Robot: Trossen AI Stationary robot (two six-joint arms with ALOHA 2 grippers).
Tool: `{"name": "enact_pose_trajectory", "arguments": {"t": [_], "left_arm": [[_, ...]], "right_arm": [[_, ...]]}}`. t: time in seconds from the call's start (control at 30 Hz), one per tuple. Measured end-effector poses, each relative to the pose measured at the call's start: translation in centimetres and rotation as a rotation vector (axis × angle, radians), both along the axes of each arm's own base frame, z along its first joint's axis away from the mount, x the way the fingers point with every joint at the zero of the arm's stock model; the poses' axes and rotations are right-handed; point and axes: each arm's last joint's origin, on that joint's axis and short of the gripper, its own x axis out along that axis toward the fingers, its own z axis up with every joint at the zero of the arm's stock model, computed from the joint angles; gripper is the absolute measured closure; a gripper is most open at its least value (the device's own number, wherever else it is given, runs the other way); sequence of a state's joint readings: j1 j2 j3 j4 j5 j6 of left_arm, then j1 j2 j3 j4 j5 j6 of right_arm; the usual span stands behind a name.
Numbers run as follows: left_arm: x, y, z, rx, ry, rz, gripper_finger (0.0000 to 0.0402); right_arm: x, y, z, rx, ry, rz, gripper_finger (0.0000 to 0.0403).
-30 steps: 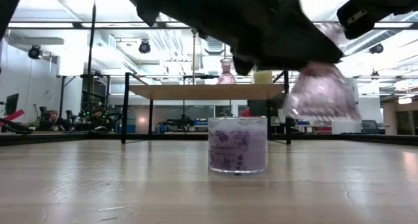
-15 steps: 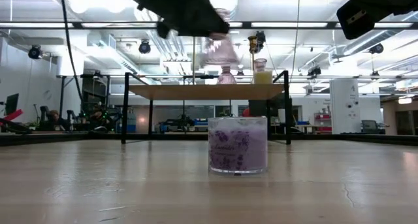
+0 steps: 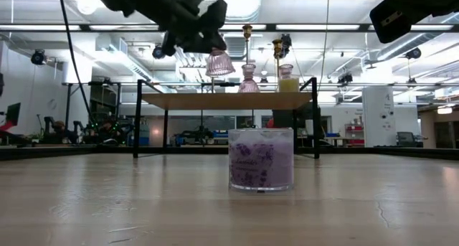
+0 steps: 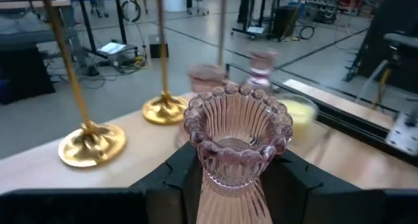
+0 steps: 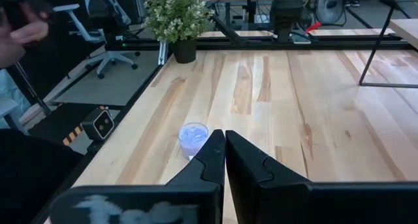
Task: Pick & Place candle stick holders
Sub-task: Put the purple candle holder on the shelf aligned with the other purple candle holders
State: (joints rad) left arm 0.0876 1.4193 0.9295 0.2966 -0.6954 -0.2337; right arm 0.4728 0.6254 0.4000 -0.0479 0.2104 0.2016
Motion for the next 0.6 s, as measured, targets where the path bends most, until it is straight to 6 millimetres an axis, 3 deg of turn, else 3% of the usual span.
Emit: {"name": "enact_pose_trajectory", "arguments": {"t": [0.3, 0.6], "left_arm": [[-0.5, 5.5, -0.8, -0.02, 0.014, 0.129, 0.0268], [0.1, 7.9, -2.7, -0.047, 0.028, 0.144, 0.0268]], "right_arm": [[0.0, 0.0, 0.0, 0.0, 0.0, 0.0, 0.0394], [0.0, 0.0, 0.0, 0.001, 0.0, 0.0, 0.0394]]}}
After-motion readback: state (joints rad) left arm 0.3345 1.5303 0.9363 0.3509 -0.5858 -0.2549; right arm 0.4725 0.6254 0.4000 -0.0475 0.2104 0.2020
